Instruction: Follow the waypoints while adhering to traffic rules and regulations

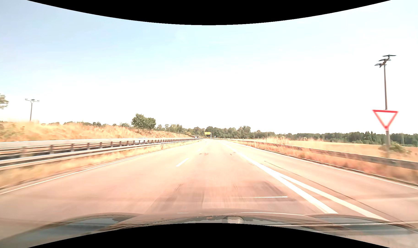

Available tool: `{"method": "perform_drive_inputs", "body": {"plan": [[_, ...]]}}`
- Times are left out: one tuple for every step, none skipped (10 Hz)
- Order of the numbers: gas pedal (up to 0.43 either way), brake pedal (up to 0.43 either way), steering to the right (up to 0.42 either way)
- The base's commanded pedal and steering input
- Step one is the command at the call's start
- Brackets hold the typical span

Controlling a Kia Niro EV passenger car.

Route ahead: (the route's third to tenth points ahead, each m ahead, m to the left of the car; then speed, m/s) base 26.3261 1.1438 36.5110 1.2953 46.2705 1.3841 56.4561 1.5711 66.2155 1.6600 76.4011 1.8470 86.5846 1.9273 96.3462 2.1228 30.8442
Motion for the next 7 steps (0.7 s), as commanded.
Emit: {"method": "perform_drive_inputs", "body": {"plan": [[0.287, 0.0, 0.0], [0.287, 0.0, 0.0], [0.287, 0.0, 0.0], [0.287, 0.0, 0.0], [0.287, 0.0, 0.0], [0.287, 0.0, 0.0], [0.287, 0.0, -0.001]]}}
